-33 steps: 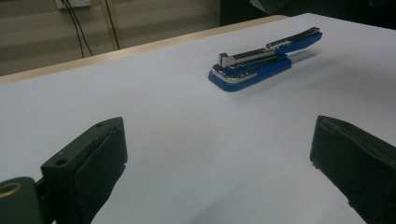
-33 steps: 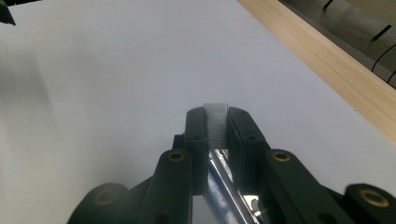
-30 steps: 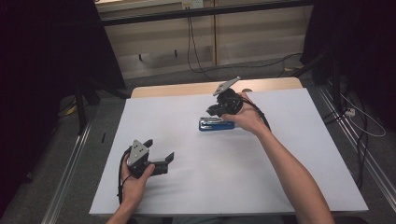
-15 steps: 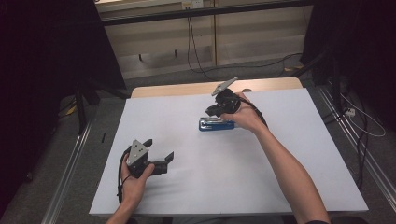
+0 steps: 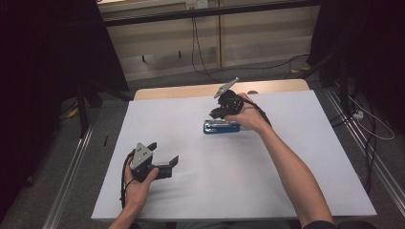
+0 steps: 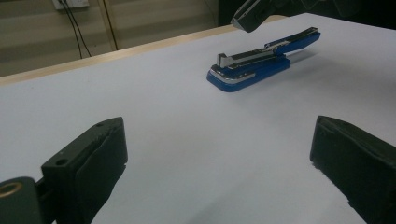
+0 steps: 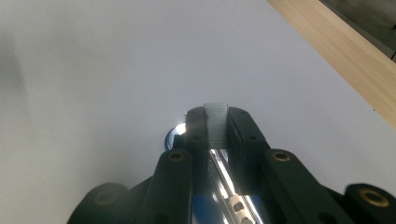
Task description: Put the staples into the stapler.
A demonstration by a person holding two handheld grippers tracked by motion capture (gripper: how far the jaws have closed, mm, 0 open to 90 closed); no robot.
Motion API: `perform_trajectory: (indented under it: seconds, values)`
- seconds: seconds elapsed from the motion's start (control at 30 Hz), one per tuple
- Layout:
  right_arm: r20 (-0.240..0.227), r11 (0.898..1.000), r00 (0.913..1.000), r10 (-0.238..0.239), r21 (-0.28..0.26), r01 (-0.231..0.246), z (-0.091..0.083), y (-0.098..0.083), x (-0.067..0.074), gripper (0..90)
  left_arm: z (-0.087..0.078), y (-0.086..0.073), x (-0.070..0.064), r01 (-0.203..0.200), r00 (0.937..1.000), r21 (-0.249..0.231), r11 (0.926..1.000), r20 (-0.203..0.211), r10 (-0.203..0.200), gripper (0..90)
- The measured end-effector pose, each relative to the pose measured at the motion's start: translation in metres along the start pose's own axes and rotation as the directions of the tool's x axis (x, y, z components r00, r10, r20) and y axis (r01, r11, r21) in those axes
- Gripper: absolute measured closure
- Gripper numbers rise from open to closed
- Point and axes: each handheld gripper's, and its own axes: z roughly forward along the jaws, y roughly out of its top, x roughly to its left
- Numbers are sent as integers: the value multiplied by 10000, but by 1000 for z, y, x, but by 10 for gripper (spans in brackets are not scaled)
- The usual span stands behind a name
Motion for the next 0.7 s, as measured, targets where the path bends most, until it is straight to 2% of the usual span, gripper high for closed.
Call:
perform_trajectory:
  seconds: [0.23,0.37,0.6,0.7]
  values:
    - [-188,9992,9994,-280,278,285,3,-1,-3,793,0,0,0,-13,10000,9,10000,-33,13,41]
    - [-491,9962,9962,-719,449,741,10,-1,-1,793,-1,0,0,-47,10000,27,10000,-36,47,41]
    - [-560,9961,9961,-689,509,717,15,-1,-3,792,0,0,1,7,10000,-54,10000,-80,-7,42]
    - [-513,9944,9952,-838,608,869,16,-1,-5,792,0,0,0,-18,10000,-29,10000,-57,17,42]
